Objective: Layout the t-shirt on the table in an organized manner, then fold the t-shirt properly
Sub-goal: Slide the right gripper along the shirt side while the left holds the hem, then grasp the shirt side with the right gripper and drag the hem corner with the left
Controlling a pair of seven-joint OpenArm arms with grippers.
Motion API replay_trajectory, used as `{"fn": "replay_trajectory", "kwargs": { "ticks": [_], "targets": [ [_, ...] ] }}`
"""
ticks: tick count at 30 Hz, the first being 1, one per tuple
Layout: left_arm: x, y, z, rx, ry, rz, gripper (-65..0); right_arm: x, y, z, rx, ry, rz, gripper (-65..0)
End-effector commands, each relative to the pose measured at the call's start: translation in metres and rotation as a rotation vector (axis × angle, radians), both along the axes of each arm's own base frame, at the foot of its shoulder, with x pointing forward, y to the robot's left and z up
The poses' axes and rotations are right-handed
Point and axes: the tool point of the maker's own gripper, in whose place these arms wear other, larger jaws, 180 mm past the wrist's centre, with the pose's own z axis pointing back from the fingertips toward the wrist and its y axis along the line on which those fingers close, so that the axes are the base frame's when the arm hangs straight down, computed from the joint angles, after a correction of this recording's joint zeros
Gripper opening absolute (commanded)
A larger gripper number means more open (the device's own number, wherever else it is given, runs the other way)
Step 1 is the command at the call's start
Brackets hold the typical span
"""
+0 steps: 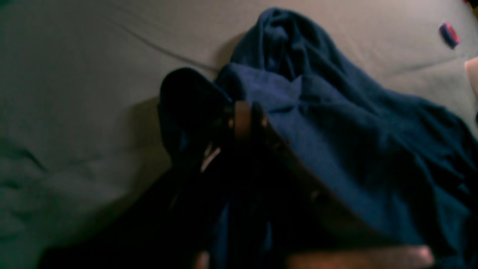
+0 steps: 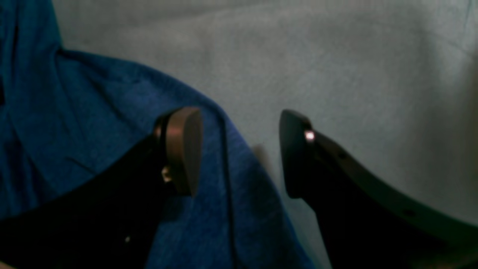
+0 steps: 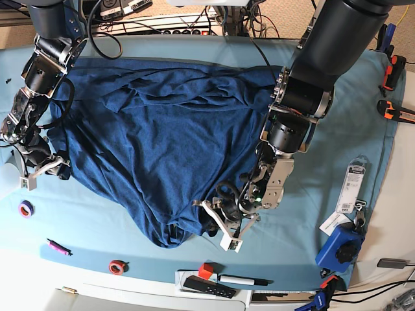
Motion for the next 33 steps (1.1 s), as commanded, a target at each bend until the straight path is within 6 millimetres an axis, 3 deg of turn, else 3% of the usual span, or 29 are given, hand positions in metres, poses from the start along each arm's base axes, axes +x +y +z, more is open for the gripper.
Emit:
{"fn": "replay_trajectory", "kwargs": {
  "ticks": [1, 8, 14, 18, 23, 33],
  "targets": [
    [0.016, -0.005, 0.032, -0.033, -0.079, 0.003, -65.0, 0.013, -0.012, 0.029, -0.028, -0.084, -0.009, -32.6],
    [0.020, 0.002, 0.035, -0.036, -0.102, 0.019, -65.0, 0.013, -0.012, 0.029, -0.029, -0.087, -0.009, -32.6],
    [0.028, 0.033, 0.028, 0.039, -0.119, 0.081, -65.0, 0.017, -0.019, 0.035, -0.051, -0.122, -0.037, -32.4],
    [0.031, 0.053, 0.025, 0.060, -0.123, 0.088, -65.0, 0.018, -0.023, 0.037, -0.084, -0.136, -0.046, -20.9],
    [0.033, 0.069, 0.024, 0.068, -0.121, 0.106, -65.0, 0.020, -0.024, 0.038, -0.081, -0.155, -0.069, -20.8],
    [0.033, 0.069, 0.024, 0.062, -0.120, 0.107, -65.0, 0.031, 0.019, 0.017, -0.013, -0.160, -0.039, -21.0]
  ]
}}
